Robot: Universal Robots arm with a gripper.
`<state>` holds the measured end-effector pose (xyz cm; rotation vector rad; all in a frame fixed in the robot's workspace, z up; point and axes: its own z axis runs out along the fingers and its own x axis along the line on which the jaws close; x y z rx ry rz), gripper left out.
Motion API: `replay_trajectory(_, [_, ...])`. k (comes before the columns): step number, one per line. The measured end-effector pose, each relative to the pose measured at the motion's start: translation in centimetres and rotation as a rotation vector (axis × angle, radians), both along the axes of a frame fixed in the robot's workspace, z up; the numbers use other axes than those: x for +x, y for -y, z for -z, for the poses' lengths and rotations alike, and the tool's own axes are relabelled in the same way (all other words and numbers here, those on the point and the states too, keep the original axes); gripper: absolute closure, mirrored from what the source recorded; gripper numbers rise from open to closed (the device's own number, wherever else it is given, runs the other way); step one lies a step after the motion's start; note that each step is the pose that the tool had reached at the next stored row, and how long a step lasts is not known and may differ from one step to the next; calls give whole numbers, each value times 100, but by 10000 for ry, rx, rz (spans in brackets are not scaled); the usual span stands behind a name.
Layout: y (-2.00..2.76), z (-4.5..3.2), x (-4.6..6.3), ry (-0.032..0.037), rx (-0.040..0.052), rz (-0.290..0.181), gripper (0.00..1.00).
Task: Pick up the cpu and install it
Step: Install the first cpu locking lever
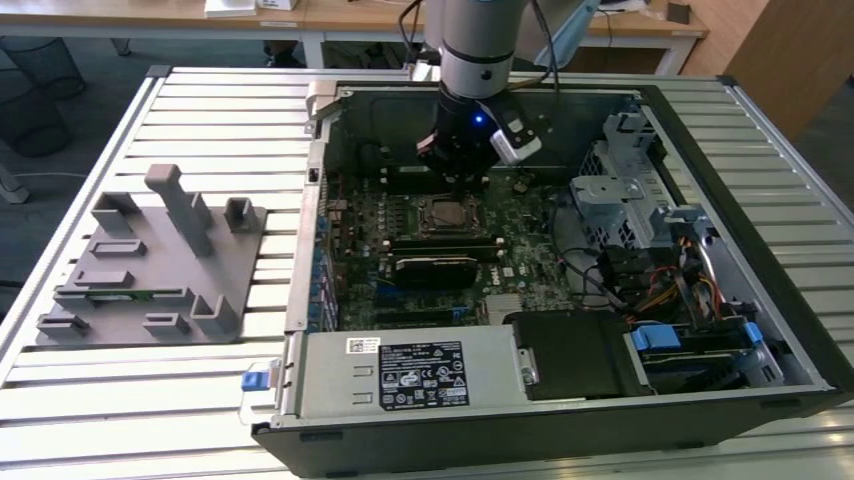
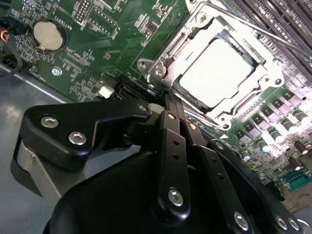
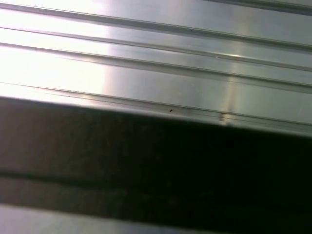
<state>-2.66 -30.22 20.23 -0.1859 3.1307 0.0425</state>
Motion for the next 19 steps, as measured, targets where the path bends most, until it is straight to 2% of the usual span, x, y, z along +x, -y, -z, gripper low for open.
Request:
replay_trajectory(3, [0, 14, 0, 0, -205, 1, 89])
replay_trajectory(6, [2, 41, 4, -6, -330, -1, 89])
replay_trajectory(11, [-3, 71, 10, -11, -397, 3, 89])
replay_trajectory(14, [-8, 72, 11, -15, -374, -1, 89])
replay_trajectory(19, [-10, 72, 13, -69, 10, -2, 89])
